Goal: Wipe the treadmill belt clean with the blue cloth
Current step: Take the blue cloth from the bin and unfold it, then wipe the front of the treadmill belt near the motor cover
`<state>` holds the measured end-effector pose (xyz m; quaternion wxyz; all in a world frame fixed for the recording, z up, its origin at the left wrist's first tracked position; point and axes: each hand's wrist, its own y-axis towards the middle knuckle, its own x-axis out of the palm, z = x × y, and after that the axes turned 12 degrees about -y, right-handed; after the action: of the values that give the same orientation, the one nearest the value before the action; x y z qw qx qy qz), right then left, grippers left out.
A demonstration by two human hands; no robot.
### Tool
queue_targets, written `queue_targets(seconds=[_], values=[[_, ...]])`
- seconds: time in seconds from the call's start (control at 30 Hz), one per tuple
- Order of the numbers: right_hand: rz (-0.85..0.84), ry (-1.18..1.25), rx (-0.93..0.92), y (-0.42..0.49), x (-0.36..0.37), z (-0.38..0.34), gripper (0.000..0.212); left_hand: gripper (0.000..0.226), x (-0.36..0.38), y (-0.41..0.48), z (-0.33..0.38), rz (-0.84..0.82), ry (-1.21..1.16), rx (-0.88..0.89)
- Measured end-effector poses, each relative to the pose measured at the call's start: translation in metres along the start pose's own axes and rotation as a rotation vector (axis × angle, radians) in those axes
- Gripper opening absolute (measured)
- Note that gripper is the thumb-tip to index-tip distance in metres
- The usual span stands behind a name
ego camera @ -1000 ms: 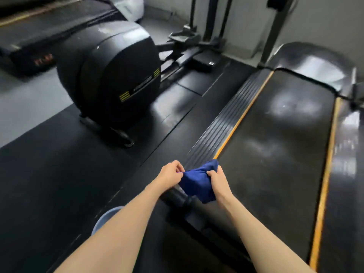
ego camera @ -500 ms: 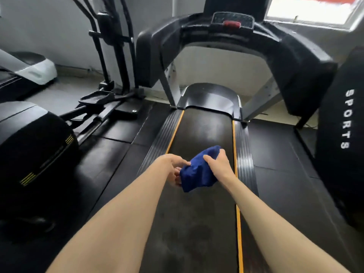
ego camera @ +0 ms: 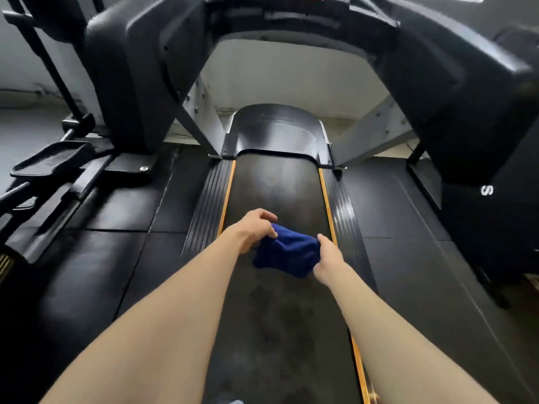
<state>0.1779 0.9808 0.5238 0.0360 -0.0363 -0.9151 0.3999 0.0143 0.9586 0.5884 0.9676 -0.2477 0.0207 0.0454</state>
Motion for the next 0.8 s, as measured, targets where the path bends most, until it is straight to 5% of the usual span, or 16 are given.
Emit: queue_targets(seconds=[0.13,0.23,0.43,0.63,0.8], values=[[-0.085,-0.095,0.189,0.030,0.066,-0.047,0.032,0.043,-0.048,0.073,0.023,0.071,0.405,0.023],[-0.199,-0.065,0.167,0.039,0.077,-0.089,0.020,0.038,-0.067,0.112,0.051,0.098,0.619,0.138],[-0.196,0.011,-0.038,0.089,0.074,-0.166,0.060,0.021,-0.069,0.188,0.117,-0.012,0.854,0.313],[-0.280,-0.550,-0.076,0.179,0.095,-0.222,0.027,0.012,-0.052,0.300,0.136,-0.098,1.095,0.451],[-0.336,-0.882,-0.183,0.309,0.116,-0.261,0.038,0.020,-0.039,0.441,0.122,-0.108,0.985,0.436]])
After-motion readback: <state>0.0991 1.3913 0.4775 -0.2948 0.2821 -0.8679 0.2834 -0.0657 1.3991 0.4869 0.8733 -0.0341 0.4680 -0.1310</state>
